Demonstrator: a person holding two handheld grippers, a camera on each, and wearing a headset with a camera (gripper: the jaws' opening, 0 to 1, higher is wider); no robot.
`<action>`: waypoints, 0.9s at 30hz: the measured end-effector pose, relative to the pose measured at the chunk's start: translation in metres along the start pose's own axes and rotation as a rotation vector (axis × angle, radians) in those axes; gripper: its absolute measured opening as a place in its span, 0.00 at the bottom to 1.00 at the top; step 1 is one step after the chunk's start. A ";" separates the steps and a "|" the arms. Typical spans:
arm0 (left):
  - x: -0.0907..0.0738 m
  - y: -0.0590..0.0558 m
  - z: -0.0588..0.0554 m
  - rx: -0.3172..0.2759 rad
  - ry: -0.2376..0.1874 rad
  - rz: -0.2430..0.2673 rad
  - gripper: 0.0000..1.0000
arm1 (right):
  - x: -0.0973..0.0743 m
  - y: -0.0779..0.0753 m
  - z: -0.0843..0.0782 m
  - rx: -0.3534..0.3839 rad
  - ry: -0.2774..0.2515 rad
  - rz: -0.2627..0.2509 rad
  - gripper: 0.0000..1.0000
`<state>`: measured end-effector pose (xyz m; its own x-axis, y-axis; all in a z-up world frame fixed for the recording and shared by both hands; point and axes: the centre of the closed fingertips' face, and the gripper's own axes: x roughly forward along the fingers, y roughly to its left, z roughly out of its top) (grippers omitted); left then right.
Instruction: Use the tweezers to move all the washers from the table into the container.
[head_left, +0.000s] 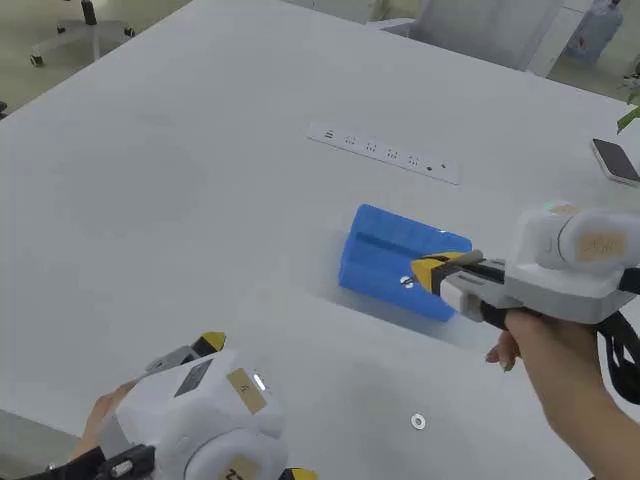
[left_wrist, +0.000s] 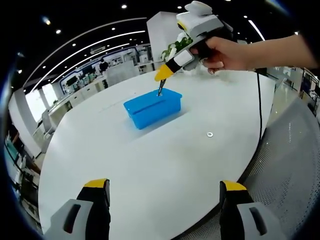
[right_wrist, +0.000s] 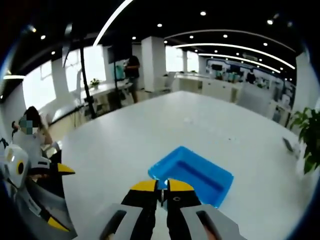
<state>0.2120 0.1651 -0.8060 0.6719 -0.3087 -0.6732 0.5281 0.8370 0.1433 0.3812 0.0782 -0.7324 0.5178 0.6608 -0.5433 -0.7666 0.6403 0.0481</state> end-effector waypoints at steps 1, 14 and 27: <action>0.000 0.000 0.000 0.000 -0.001 -0.001 0.93 | 0.000 -0.001 0.002 0.002 -0.005 -0.001 0.02; 0.000 0.000 -0.001 0.000 0.005 -0.001 0.92 | 0.026 -0.043 0.006 0.083 -0.003 -0.048 0.02; 0.000 -0.003 -0.001 -0.004 0.005 -0.017 0.93 | 0.056 -0.053 -0.055 0.080 0.168 -0.058 0.03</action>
<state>0.2099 0.1630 -0.8067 0.6604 -0.3208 -0.6790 0.5372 0.8336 0.1286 0.4300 0.0595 -0.8115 0.4844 0.5511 -0.6794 -0.7010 0.7092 0.0755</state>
